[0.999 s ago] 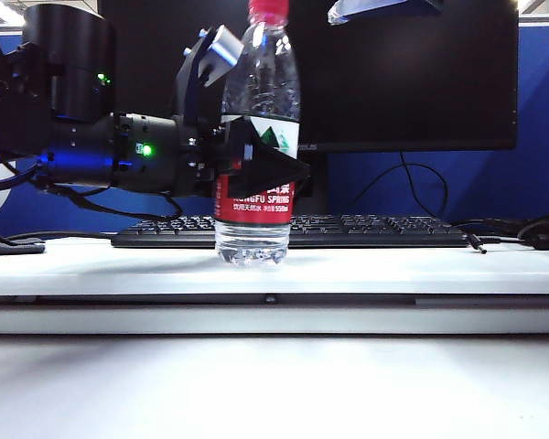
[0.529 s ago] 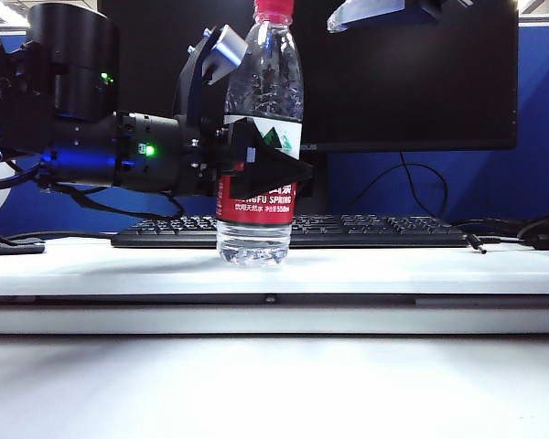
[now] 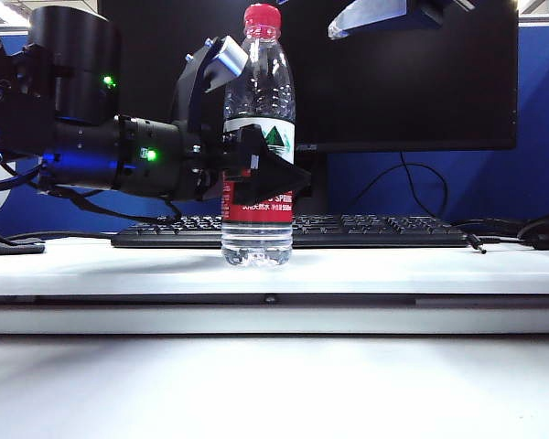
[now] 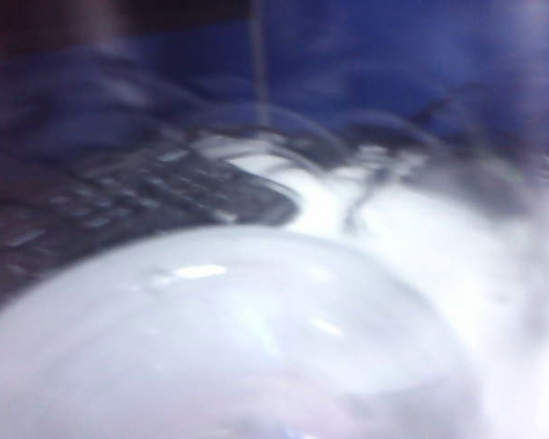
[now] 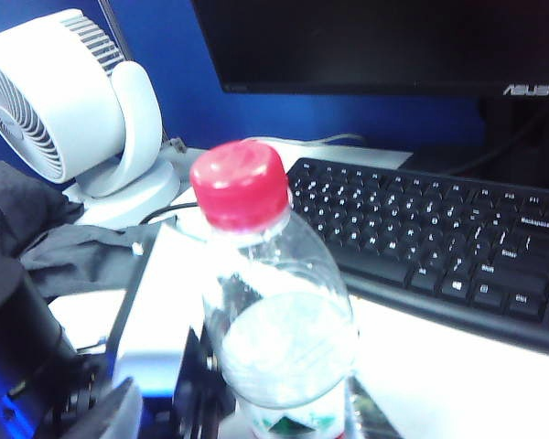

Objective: Unscrew the cap from the plastic bottle on the table.

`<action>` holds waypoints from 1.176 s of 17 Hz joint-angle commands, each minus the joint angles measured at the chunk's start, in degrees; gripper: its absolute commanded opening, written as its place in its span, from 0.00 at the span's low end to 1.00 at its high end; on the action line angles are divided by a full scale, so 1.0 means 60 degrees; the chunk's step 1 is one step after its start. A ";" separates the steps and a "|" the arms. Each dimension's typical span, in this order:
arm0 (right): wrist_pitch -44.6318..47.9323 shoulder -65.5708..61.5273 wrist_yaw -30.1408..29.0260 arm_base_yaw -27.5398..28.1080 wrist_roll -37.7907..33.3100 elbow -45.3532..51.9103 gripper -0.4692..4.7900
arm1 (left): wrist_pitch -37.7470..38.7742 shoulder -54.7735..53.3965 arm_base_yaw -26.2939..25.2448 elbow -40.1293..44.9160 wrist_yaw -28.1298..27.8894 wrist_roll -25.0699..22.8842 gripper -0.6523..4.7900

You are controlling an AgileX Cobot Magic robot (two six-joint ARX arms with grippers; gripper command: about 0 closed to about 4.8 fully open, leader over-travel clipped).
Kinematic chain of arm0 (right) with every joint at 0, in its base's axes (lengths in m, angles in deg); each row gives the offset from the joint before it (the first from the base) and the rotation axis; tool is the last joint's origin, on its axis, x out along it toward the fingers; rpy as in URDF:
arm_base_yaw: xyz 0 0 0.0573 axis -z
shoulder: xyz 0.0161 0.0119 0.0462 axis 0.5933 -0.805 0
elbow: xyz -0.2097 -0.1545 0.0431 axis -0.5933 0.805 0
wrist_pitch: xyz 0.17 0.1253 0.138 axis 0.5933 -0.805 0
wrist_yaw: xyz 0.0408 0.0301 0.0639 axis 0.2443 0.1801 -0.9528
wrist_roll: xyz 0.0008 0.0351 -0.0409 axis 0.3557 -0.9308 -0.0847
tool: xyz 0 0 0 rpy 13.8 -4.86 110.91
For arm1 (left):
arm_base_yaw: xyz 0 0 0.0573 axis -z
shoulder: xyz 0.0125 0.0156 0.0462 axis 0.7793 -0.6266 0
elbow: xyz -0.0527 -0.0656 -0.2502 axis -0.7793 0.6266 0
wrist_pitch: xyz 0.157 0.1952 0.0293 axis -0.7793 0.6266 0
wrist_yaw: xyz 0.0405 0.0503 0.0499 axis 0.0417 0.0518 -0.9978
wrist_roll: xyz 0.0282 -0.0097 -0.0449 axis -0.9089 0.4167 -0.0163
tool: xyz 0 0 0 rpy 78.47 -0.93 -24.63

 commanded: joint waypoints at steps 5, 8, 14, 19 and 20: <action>0.0098 0.0025 0.0018 -0.0018 -0.0044 -0.0077 0.63 | -0.0251 0.0022 0.0004 -0.0036 -0.0226 -0.0004 0.71; 0.0106 0.0025 0.0040 -0.0018 -0.0044 -0.0077 0.63 | -0.0321 0.0022 0.0004 -0.0084 -0.0211 -0.0004 0.62; 0.1774 -0.0827 0.2302 -0.0579 0.0750 -0.0168 0.72 | -0.0295 0.0022 0.0073 -0.0084 -0.0186 0.0000 0.62; 0.1905 -0.2182 0.3005 -0.0736 0.1257 -0.1392 0.88 | -0.0240 0.0022 0.0208 -0.0087 -0.0189 0.0004 0.62; 0.1902 -0.2262 0.3180 -0.0732 0.1260 -0.1512 0.88 | -0.0237 0.0022 0.0215 -0.0084 -0.0189 0.0007 0.62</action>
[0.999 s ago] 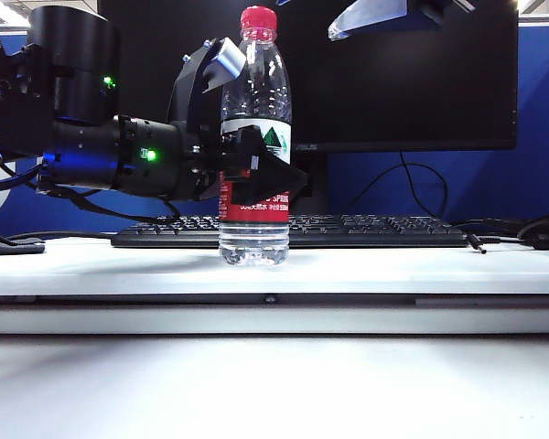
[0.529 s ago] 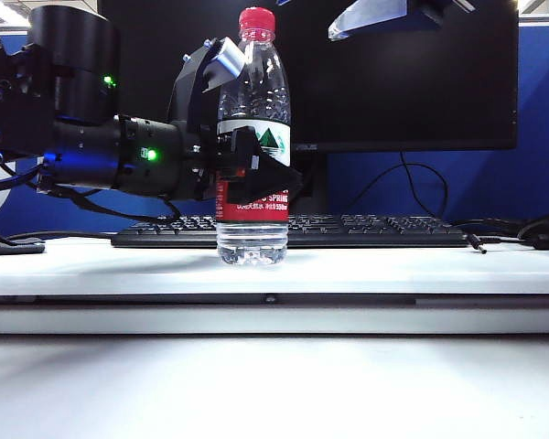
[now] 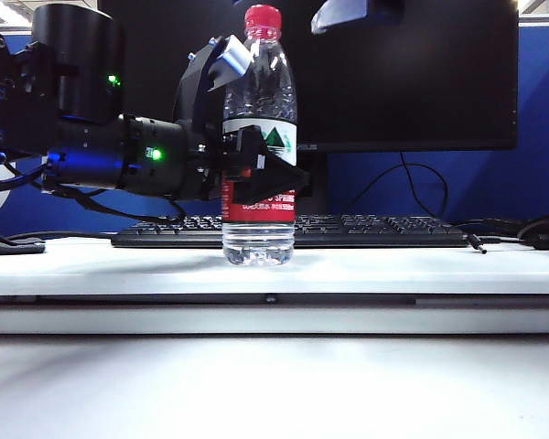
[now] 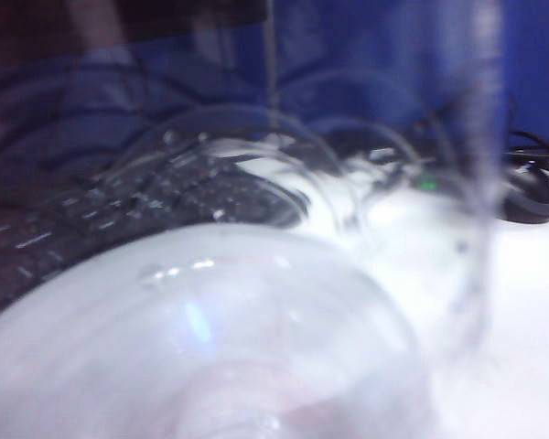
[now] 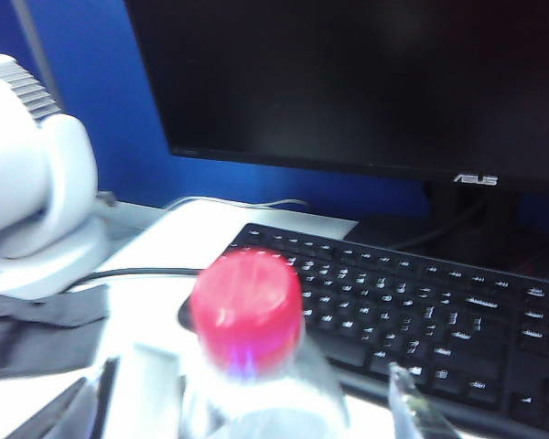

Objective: Unscrew the cap from the plastic bottle on the table.

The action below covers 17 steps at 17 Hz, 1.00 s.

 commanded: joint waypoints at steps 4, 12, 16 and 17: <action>0.0718 -0.0379 0.0528 0.0055 0.0073 -0.0346 0.84 | -0.0186 0.0044 0.0047 -0.0066 0.0040 0.0033 0.62; 0.1300 -0.1228 0.0350 0.0182 0.0062 -0.0703 0.64 | -0.0182 0.0044 0.0047 -0.0066 0.0044 0.0211 0.62; 0.1435 -0.1293 0.0127 0.0390 0.0055 -0.0707 0.43 | -0.0182 0.0044 0.0047 -0.0066 0.0044 0.0204 0.62; 0.1450 -0.1293 0.0000 0.0404 0.0040 -0.0707 0.42 | -0.0186 0.0044 0.0047 -0.0066 0.0047 0.0204 0.62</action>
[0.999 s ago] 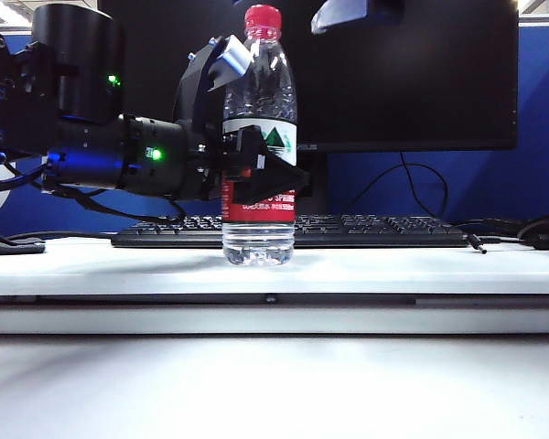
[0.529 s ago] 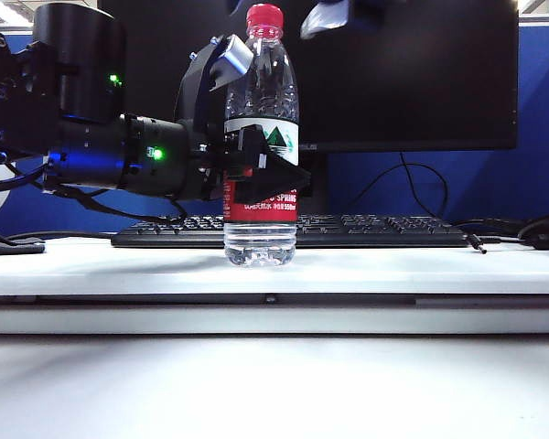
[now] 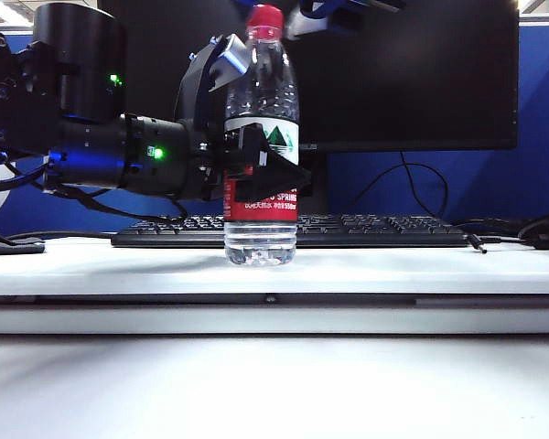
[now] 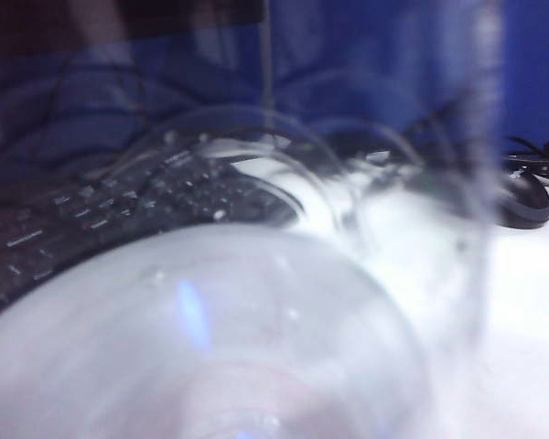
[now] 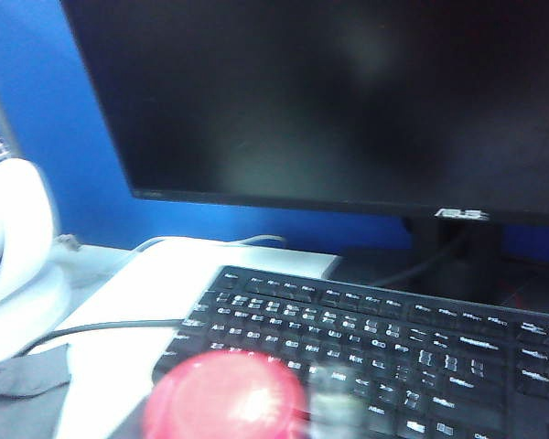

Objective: Unscrew the cap from the plastic bottle on the table.

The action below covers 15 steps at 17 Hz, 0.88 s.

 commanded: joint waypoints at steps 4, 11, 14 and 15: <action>-0.0033 0.0026 -0.0980 0.0189 -0.0036 -0.0135 0.37 | -0.0193 0.0044 0.0022 -0.0047 0.0051 0.0000 0.62; -0.2874 0.0805 -0.6604 0.2218 -0.0073 -0.0131 0.37 | -0.0117 0.0044 0.0022 -0.0044 0.0233 -0.0248 0.62; -0.3042 0.0831 -0.9792 0.3351 -0.0058 -0.0135 0.37 | -0.0117 0.0044 0.0022 -0.0044 0.0747 -0.0240 0.62; -0.2973 0.0831 -1.0386 0.3530 0.0022 -0.0135 0.37 | -0.0117 0.0044 0.0022 -0.0044 0.0878 -0.0240 0.62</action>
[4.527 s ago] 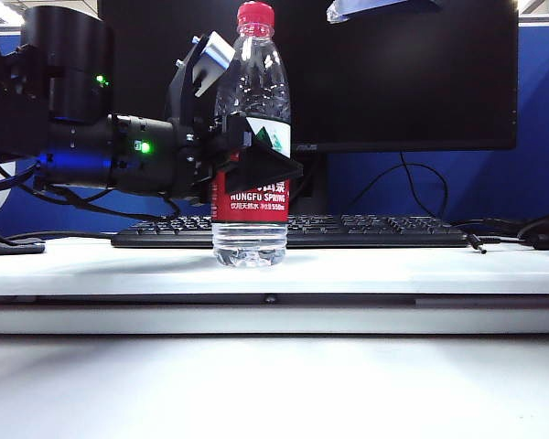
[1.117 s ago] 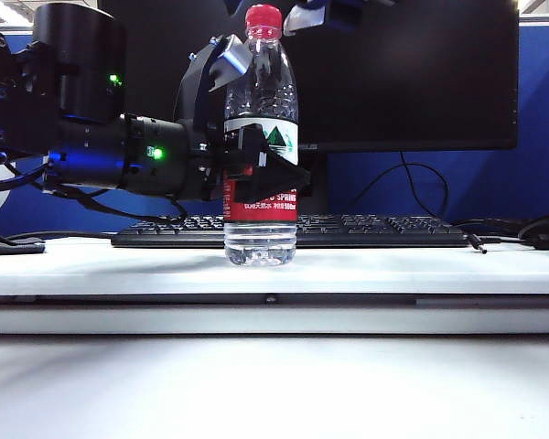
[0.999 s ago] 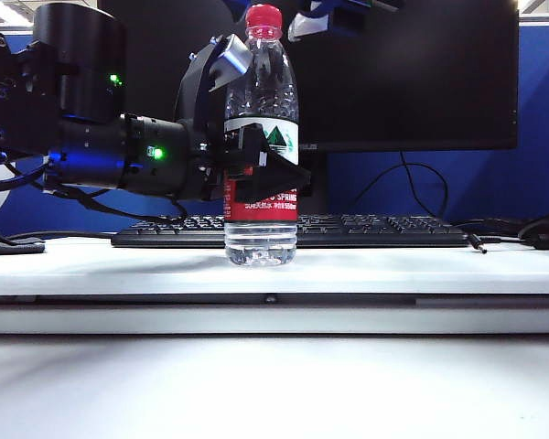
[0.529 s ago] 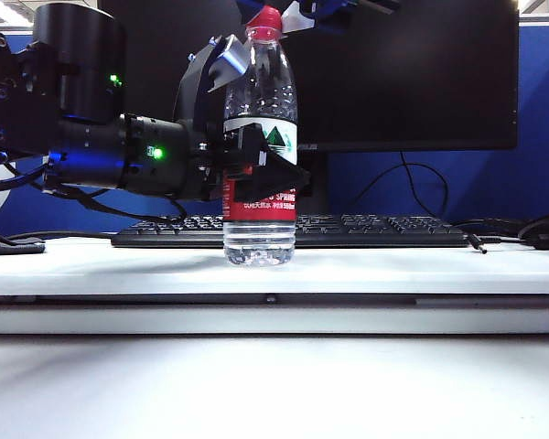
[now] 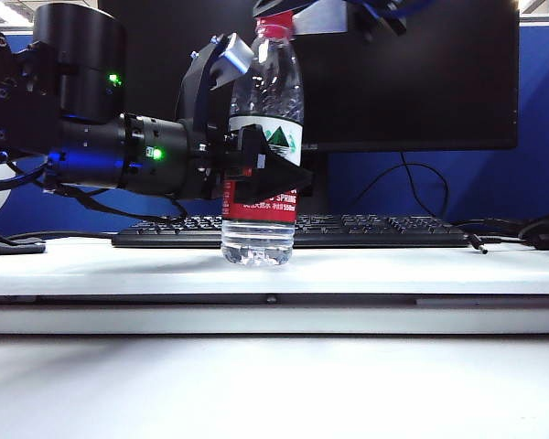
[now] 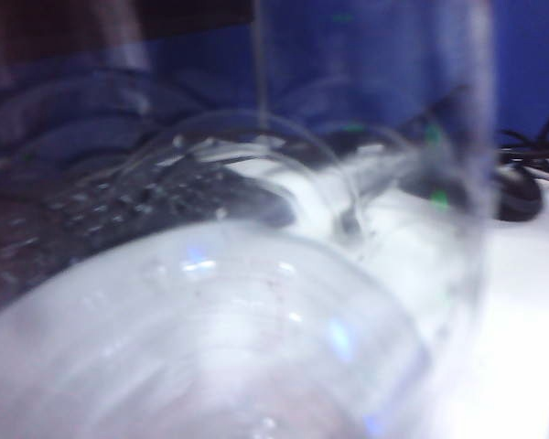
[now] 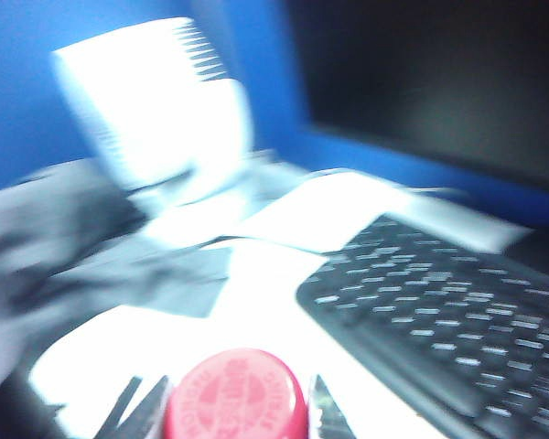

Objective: Unscrew the cap from the plastic bottle on the table.

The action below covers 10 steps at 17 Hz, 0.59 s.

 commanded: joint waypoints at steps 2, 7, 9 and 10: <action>-0.0539 -0.0098 -0.3268 0.0856 0.0073 0.0062 0.37 | -0.0157 0.0044 0.0026 -0.0033 0.0769 0.0022 0.62; -0.0601 -0.0324 -0.5169 0.1443 0.0055 -0.0113 0.37 | -0.0168 0.0044 0.0026 -0.0036 0.0772 0.0025 0.62; -0.0444 -0.0321 -0.4750 0.1443 0.0149 -0.0142 0.37 | -0.0164 0.0044 0.0026 -0.0036 0.0761 0.0022 0.62; -0.0441 -0.0302 -0.4466 0.1443 0.0146 -0.0142 0.37 | -0.0164 0.0044 0.0026 -0.0036 0.0761 0.0025 0.62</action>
